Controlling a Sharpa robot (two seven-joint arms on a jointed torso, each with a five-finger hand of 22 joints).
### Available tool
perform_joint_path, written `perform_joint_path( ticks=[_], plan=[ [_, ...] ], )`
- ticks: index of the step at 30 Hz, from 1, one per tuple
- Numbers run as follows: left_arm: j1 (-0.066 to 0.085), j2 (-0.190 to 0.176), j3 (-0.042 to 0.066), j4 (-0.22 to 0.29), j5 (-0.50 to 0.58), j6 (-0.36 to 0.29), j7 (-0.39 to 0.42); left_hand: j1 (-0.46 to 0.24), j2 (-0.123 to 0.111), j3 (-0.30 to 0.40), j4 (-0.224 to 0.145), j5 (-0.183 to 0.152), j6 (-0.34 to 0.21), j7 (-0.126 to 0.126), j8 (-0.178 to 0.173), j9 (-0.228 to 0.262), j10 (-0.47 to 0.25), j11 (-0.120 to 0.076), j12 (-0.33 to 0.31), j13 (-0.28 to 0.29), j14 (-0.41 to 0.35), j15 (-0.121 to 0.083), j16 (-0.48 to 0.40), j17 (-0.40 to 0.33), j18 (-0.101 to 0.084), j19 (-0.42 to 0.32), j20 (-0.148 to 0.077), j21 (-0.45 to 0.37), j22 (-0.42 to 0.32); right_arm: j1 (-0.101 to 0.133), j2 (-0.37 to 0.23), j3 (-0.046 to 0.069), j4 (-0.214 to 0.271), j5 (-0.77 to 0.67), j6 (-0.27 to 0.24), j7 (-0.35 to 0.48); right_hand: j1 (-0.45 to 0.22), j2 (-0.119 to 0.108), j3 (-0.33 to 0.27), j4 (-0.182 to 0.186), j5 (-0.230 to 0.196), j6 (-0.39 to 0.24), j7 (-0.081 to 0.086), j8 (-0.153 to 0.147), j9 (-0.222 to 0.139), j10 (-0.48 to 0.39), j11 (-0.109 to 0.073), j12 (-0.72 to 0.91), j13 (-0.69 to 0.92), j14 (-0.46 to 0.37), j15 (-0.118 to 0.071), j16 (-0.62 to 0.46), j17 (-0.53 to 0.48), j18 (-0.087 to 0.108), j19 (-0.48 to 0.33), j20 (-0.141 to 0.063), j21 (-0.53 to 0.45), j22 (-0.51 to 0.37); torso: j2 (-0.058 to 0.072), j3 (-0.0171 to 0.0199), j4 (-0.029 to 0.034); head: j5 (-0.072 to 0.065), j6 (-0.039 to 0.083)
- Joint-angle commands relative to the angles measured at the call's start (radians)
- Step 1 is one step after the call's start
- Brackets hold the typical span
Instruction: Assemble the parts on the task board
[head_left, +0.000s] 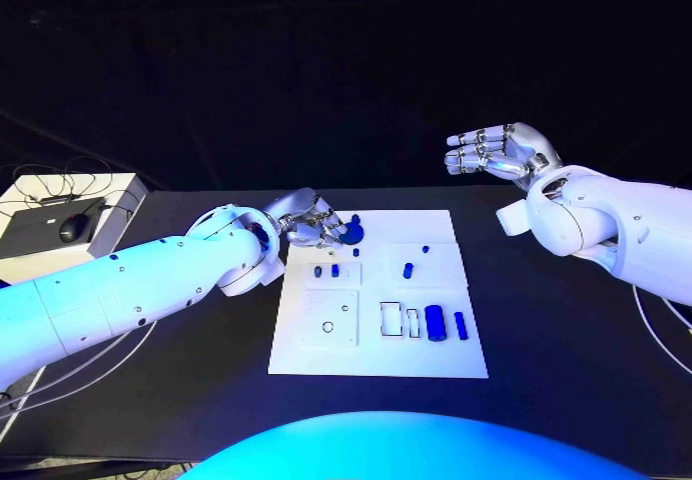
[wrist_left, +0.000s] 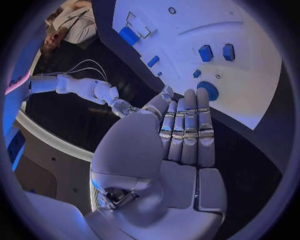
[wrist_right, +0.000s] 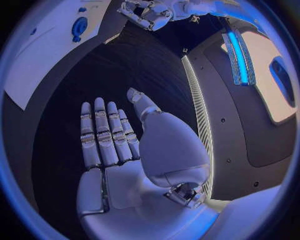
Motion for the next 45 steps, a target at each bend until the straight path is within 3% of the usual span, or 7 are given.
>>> perform_joint_path(
  ticks=[1,5,6,17,21,30,45],
  plan=[
    [-0.003,0.021,-0.005,-0.021,-0.127,-0.051,0.097,0.001,-0.002,-0.014,0.004,-0.005,0.010,-0.003,-0.009,0.000,0.002,0.004,-0.006,0.001,0.020,-0.005,0.028,0.015,0.004,0.032,-0.002,-0.001,-0.009,-0.001,0.000,0.000,0.002,-0.005,0.002,0.007,-0.002,0.004,0.005,-0.002,0.005,0.000,-0.001,-0.003,0.000,-0.004,-0.003,0.004,0.001,-0.001,0.000,-0.002,-0.001,0.007,-0.004,-0.003,0.002,-0.001,0.000,-0.0010,0.0015,-0.001,0.000],
    [-0.004,0.050,-0.011,-0.051,-0.177,-0.069,0.111,0.011,-0.005,-0.025,0.006,0.000,0.013,-0.006,-0.017,0.000,-0.007,0.004,-0.017,0.001,0.034,-0.012,0.121,0.071,0.011,0.076,-0.014,0.034,0.023,-0.001,0.001,0.000,0.003,-0.010,0.001,0.008,-0.002,0.004,0.008,-0.003,0.007,0.002,-0.001,-0.003,0.000,-0.004,-0.002,0.003,0.001,-0.001,-0.001,-0.003,-0.001,0.006,-0.004,-0.003,0.002,-0.001,0.000,-0.0014,0.0009,0.000,0.000],
    [-0.004,0.055,-0.012,-0.057,-0.187,-0.072,0.111,0.012,0.002,-0.021,0.012,-0.001,0.005,-0.009,-0.020,-0.002,-0.013,0.007,-0.018,0.000,-0.004,-0.011,0.172,0.108,0.008,0.059,-0.015,0.048,0.054,-0.002,0.001,0.000,0.003,-0.012,0.000,0.009,-0.002,0.004,0.008,-0.003,0.007,0.002,-0.001,-0.003,0.000,-0.004,-0.002,0.003,0.001,-0.001,-0.001,-0.003,-0.001,0.006,-0.004,-0.003,0.002,-0.001,0.000,-0.0011,0.0004,0.000,0.000],
    [-0.004,0.128,-0.031,-0.146,-0.303,-0.051,0.063,-0.001,-0.008,0.018,0.013,-0.007,0.030,-0.013,-0.019,-0.001,0.012,-0.012,0.004,0.002,0.040,-0.031,0.389,0.202,0.032,0.109,-0.034,0.205,0.238,-0.002,0.005,0.000,0.005,-0.018,-0.002,0.011,-0.004,0.002,0.014,-0.005,0.008,0.001,-0.001,-0.003,0.000,-0.003,-0.003,0.002,0.001,0.001,-0.001,-0.003,-0.001,0.006,-0.003,-0.004,0.002,-0.001,0.001,-0.0009,-0.0011,-0.006,0.000],
    [-0.004,0.157,-0.039,-0.176,-0.327,-0.040,0.039,-0.007,-0.016,0.035,0.016,-0.002,0.029,-0.014,-0.020,-0.001,0.004,-0.010,0.000,0.002,0.041,-0.028,0.430,0.192,0.040,0.104,-0.030,0.237,0.287,-0.003,0.005,0.000,0.006,-0.019,-0.002,0.011,-0.004,0.002,0.014,-0.005,0.008,0.001,-0.001,-0.003,0.000,-0.003,-0.003,0.002,0.001,0.001,-0.001,-0.003,-0.001,0.006,-0.003,-0.004,0.002,-0.001,0.002,-0.0017,-0.0009,-0.007,0.000],
    [-0.003,0.200,-0.044,-0.224,-0.347,-0.045,0.008,-0.016,-0.028,0.063,0.025,-0.003,0.006,-0.009,-0.020,-0.001,-0.028,0.000,-0.031,0.002,0.067,-0.027,0.476,0.154,0.055,0.118,-0.028,0.269,0.330,-0.003,0.004,0.000,0.008,-0.019,-0.002,0.012,-0.004,0.002,0.014,-0.005,0.008,0.001,-0.001,-0.003,0.000,-0.003,-0.003,0.002,0.001,0.001,-0.001,-0.003,-0.001,0.006,-0.003,-0.004,0.002,-0.001,0.001,-0.0005,-0.0001,-0.011,0.000],
    [0.000,0.244,-0.046,-0.275,-0.377,0.015,-0.042,-0.023,-0.060,0.102,0.037,-0.004,-0.017,-0.015,-0.021,-0.002,-0.074,0.000,-0.060,0.000,0.106,-0.036,0.539,0.066,0.053,0.146,-0.040,0.285,0.363,-0.003,0.006,0.000,0.008,-0.019,-0.002,0.012,-0.006,0.001,0.020,-0.006,0.010,0.000,-0.001,-0.003,0.000,-0.002,-0.003,0.001,0.001,0.001,-0.001,-0.003,-0.001,0.006,-0.003,-0.004,0.002,-0.001,0.000,-0.0002,-0.0001,-0.009,0.000]
  ],
)
